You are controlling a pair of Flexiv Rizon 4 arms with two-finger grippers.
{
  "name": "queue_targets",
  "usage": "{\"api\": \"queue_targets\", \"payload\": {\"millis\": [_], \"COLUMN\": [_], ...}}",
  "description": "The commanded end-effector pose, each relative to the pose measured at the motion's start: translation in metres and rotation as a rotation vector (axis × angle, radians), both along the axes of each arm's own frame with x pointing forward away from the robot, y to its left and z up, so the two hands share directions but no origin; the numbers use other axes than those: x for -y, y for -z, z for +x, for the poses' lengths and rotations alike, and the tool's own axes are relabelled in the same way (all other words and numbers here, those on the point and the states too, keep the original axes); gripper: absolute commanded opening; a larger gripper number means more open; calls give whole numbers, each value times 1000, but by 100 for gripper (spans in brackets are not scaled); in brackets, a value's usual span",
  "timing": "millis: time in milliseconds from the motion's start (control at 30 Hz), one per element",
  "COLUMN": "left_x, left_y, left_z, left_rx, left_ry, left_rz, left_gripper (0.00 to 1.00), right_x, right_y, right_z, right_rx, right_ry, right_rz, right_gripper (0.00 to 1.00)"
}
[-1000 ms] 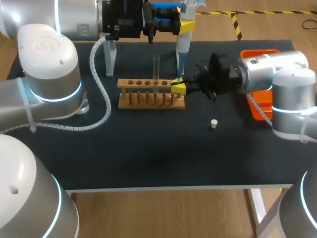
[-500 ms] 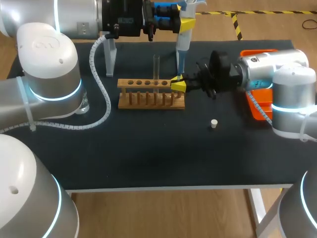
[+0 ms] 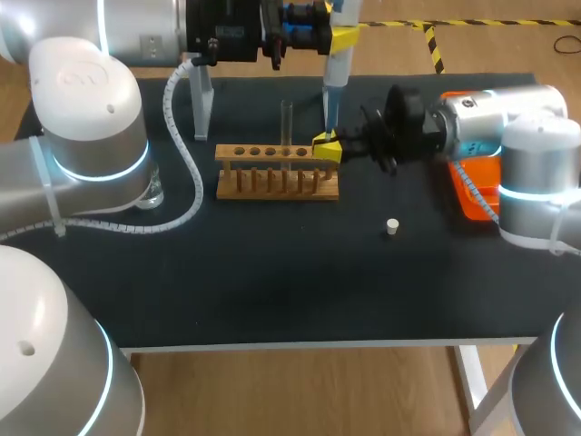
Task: Invert the test tube, pick up the pipette, mount the tip to pipette, aspirate from beaker and dispense into the tube, eject the tip, return the pipette, and cap with the stopper.
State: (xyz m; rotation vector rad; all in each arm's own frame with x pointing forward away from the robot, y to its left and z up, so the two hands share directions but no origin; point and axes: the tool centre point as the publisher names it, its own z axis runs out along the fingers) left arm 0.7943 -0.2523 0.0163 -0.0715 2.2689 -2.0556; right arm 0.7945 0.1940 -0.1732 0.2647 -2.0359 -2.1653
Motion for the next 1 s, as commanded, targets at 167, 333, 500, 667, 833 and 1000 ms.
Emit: {"api": "queue_targets", "payload": {"millis": [167, 333, 500, 667, 833, 1000], "left_x": [-1, -1, -1, -1, -1, -1], "left_y": [12, 12, 12, 12, 12, 12], "left_z": [-1, -1, -1, -1, -1, -1], "left_rx": [-2, -2, -2, -2, -2, -2], "left_ry": [0, 0, 0, 0, 0, 0], "left_rz": [4, 4, 4, 4, 4, 4], "left_gripper": [0, 0, 0, 0, 0, 0], "right_x": [4, 7, 17, 32, 54, 71], "right_y": [-17, -1, 12, 24, 35, 44], "right_z": [0, -2, -6, -11, -16, -21], "right_rx": [5, -18, -36, -38, -38, -30], "right_ry": [-5, 3, 8, 4, 13, 14], "right_rz": [-19, -34, -49, -71, -98, -133], "right_gripper": [0, 100, 100, 100, 100, 100]}}
